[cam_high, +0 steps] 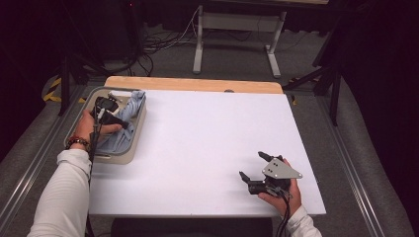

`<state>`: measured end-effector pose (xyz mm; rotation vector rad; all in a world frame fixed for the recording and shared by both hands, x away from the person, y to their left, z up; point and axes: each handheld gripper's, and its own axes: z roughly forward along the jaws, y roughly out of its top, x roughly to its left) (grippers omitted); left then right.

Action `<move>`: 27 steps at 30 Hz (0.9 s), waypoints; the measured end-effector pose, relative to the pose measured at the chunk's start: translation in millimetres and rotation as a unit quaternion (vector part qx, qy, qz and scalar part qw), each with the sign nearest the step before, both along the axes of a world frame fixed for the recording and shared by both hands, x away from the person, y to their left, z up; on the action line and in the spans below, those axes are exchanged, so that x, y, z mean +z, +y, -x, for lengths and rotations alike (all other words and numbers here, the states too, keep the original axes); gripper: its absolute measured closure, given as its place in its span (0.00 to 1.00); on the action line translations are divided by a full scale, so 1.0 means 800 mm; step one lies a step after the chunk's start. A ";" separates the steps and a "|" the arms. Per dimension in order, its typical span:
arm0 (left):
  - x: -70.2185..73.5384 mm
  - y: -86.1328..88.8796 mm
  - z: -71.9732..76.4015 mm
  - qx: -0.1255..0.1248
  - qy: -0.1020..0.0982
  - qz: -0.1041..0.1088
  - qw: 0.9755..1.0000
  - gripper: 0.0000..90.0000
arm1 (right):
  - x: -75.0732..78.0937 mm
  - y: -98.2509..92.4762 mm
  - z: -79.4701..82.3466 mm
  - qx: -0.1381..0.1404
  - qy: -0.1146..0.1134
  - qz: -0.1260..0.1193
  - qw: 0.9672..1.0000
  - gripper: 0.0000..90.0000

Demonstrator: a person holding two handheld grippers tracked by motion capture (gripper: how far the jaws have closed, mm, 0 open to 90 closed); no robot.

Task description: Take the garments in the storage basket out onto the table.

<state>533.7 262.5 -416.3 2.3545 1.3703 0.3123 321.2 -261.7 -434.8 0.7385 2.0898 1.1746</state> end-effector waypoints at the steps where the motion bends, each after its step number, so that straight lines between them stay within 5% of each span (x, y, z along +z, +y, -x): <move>1: 0.004 -0.001 0.002 -0.001 -0.013 -0.015 1.000 0.61 | 0.002 -0.001 0.001 -0.001 -0.004 -0.004 1.000 0.12; 8: 0.020 0.006 0.016 0.008 -0.064 -0.004 0.998 0.65 | 0.004 -0.002 0.002 -0.002 -0.007 -0.005 1.000 0.12; 11: 0.037 0.014 0.027 0.018 -0.115 0.025 0.993 0.66 | 0.006 -0.005 0.002 -0.006 -0.010 -0.012 1.000 0.12; 27: 0.075 0.024 0.058 0.023 -0.205 0.090 0.974 0.70 | 0.006 -0.003 0.001 -0.007 -0.009 -0.009 1.000 0.13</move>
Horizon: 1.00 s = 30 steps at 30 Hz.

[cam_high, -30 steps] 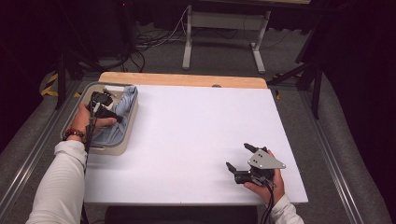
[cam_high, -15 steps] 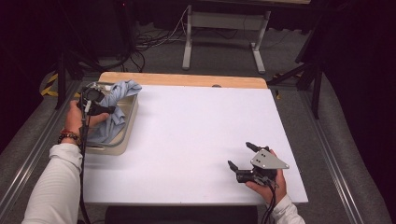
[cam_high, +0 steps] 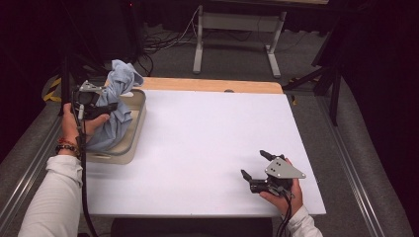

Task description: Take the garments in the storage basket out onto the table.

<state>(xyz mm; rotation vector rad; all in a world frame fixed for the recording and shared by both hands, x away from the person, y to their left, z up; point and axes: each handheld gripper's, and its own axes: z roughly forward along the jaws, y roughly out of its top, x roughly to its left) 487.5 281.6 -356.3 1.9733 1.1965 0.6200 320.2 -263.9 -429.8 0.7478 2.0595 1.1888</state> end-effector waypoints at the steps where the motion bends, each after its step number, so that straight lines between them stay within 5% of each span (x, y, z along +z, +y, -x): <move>1: 0.003 0.000 0.002 -0.003 -0.002 0.008 1.000 0.70 | 0.000 0.000 0.000 0.000 0.000 0.001 1.000 0.13; 18: 0.051 -0.027 0.032 -0.044 -0.041 0.066 0.996 0.70 | 0.001 0.002 0.001 -0.001 -0.003 0.000 1.000 0.14; 30: 0.072 -0.066 0.051 -0.088 -0.054 0.075 0.992 0.71 | 0.001 0.004 0.001 0.001 -0.004 0.003 1.000 0.14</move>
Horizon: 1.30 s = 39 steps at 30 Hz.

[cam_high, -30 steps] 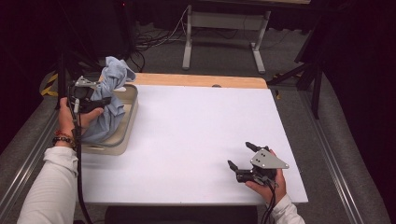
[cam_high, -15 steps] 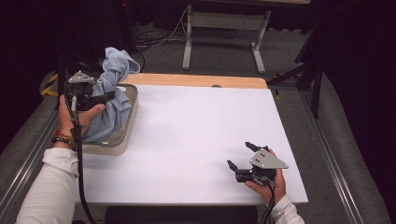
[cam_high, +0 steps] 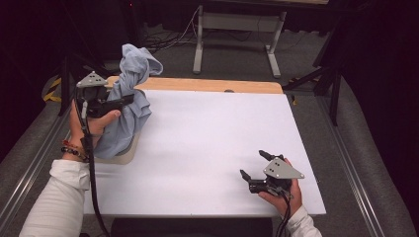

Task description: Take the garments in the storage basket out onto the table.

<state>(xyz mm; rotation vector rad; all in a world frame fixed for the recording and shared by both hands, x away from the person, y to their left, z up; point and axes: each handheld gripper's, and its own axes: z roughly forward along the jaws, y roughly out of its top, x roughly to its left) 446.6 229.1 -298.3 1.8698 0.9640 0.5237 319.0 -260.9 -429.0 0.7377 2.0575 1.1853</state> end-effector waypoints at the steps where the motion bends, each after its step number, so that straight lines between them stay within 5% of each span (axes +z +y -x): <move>1: 0.003 -0.005 0.002 -0.006 -0.002 0.002 1.000 0.71 | 0.000 0.000 0.000 0.001 -0.001 0.001 1.000 0.14; 4: 0.008 -0.017 0.007 -0.022 -0.001 0.012 1.000 0.71 | 0.001 -0.001 0.001 -0.001 -0.001 0.000 1.000 0.14; 14: 0.013 -0.081 0.024 -0.077 -0.019 -0.012 0.997 0.71 | 0.001 -0.003 0.002 -0.003 -0.003 -0.001 1.000 0.14; 24: -0.012 -0.135 0.035 -0.140 -0.005 0.002 0.990 0.71 | 0.001 -0.004 0.002 -0.003 0.000 -0.006 1.000 0.14; 39: -0.049 -0.179 0.040 -0.174 0.019 0.001 0.985 0.71 | -0.001 -0.003 -0.001 -0.002 0.006 -0.010 1.000 0.14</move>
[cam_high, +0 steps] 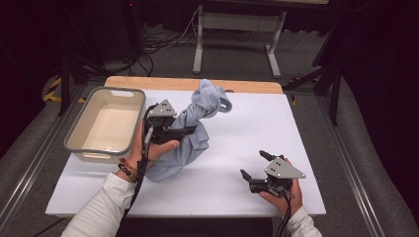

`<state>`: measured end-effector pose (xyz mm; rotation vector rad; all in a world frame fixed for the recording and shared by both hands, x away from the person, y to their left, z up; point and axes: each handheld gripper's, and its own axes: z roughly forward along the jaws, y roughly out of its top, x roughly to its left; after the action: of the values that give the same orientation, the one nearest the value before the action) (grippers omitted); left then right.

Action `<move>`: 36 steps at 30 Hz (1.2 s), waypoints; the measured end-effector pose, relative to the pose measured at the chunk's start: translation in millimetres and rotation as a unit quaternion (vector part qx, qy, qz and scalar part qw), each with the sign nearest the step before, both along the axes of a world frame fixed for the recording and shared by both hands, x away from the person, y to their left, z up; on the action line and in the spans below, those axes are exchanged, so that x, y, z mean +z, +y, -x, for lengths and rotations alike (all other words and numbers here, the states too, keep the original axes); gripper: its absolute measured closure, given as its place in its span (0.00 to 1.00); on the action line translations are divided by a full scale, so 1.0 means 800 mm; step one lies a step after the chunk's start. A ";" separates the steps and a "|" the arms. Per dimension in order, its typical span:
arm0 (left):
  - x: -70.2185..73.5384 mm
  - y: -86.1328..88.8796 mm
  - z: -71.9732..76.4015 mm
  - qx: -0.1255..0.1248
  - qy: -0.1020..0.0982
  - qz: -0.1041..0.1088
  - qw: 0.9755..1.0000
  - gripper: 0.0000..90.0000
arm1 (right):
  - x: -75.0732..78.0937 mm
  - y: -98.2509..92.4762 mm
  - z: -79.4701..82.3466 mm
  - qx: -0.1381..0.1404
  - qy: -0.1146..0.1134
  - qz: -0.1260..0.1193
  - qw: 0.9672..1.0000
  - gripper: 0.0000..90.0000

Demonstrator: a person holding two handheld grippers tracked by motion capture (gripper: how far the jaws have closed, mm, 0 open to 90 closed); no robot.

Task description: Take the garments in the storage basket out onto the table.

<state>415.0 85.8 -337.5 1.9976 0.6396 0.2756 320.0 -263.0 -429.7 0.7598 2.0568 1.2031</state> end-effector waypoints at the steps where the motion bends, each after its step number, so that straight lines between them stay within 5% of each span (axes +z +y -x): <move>1: -0.003 -0.004 -0.001 -0.002 0.004 0.003 1.000 0.71 | 0.000 0.001 0.000 0.001 0.001 0.000 1.000 0.14; 19: -0.048 -0.077 0.005 -0.058 0.049 -0.005 0.997 0.71 | 0.000 -0.001 0.001 0.002 0.002 0.000 1.000 0.14; 36: -0.094 -0.109 -0.017 -0.044 0.112 -0.018 0.993 0.69 | -0.005 0.009 -0.004 0.016 0.017 0.012 1.000 0.14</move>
<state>428.4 -1.6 -412.7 2.1031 0.6879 0.0090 322.8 -255.7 -433.6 0.7427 2.1141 1.1885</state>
